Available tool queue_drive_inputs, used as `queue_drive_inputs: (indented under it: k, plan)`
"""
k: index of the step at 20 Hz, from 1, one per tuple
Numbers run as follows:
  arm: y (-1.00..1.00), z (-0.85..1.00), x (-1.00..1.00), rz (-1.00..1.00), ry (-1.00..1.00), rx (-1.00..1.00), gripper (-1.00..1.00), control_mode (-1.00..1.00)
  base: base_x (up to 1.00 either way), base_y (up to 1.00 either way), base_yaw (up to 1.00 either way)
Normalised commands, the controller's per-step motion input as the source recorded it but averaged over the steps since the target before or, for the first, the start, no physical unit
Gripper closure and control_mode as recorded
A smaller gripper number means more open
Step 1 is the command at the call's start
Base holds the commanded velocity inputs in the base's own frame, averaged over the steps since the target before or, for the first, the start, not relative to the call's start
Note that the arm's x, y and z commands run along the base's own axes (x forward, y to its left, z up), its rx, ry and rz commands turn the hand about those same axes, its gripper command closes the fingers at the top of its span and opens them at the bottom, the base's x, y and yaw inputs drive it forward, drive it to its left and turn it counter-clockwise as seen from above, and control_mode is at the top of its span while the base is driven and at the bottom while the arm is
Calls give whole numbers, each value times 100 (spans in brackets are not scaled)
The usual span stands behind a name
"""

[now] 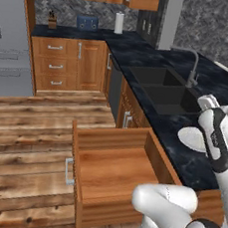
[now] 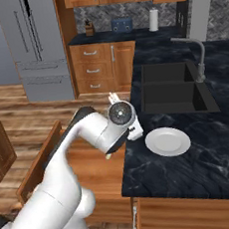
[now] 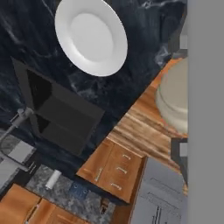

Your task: Pick the dish brush from the drawer and place it on the counter.

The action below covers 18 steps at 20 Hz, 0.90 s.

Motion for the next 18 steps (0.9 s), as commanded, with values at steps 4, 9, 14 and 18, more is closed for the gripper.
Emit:
queue_drive_inputs:
  k: [4, 9, 14, 18]
  plan:
    - [-1, -75, -23, 2, 16, -88, 100, -100, 0, 0, 0]
    - [0, -83, 2, 7, 38, -79, 100, -100, 0, 0, 0]
    - [-22, -77, 32, 17, 39, -54, 100, -100, 0, 0, 0]
    - [-51, -53, 44, 26, 34, -21, 100, -100, 0, 0, 0]
